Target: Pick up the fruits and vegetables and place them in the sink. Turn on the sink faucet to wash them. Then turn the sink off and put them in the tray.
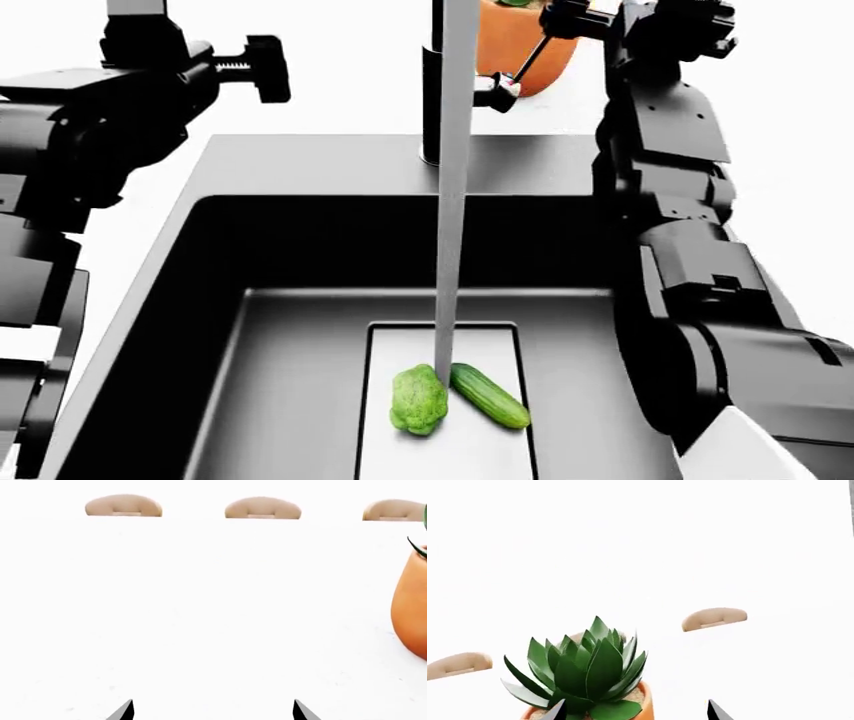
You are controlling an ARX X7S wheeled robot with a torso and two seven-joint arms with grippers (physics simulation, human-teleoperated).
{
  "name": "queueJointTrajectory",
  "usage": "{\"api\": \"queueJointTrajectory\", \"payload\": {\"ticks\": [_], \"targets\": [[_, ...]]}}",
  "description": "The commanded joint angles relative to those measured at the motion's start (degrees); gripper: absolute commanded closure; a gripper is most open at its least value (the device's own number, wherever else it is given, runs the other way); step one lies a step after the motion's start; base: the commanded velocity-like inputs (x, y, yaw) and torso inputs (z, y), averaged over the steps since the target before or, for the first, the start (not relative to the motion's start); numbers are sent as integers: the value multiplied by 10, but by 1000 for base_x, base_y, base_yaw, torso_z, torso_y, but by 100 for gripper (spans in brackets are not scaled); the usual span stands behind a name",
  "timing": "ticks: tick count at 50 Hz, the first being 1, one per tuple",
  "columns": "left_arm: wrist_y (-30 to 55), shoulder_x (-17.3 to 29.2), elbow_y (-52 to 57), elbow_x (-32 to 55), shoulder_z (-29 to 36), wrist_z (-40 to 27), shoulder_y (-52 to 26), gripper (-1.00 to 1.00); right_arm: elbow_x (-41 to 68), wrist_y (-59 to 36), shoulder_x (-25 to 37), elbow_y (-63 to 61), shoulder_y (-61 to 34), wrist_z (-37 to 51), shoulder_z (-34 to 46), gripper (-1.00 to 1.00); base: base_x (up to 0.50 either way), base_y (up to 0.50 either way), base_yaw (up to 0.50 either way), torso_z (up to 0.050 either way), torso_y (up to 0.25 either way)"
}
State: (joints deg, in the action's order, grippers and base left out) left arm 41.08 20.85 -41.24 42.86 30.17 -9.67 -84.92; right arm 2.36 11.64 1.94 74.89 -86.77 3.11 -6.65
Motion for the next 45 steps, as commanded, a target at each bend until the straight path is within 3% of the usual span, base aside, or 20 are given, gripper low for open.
{"api": "queueJointTrajectory", "payload": {"ticks": [1, 15, 45], "targets": [[-1, -3, -3, -1, 2, 0, 3, -100, -25, -11, 33, 1, -4, 17, -16, -100, 0, 0, 0, 0, 0], [-5, -8, -4, -2, 5, 2, 6, -100, -36, -95, 46, 1, 27, -28, 21, -100, 0, 0, 0, 0, 0], [-7, -11, -16, 1, 2, 1, 8, -100, -21, -107, 29, 1, 45, -41, 30, -100, 0, 0, 0, 0, 0]]}}
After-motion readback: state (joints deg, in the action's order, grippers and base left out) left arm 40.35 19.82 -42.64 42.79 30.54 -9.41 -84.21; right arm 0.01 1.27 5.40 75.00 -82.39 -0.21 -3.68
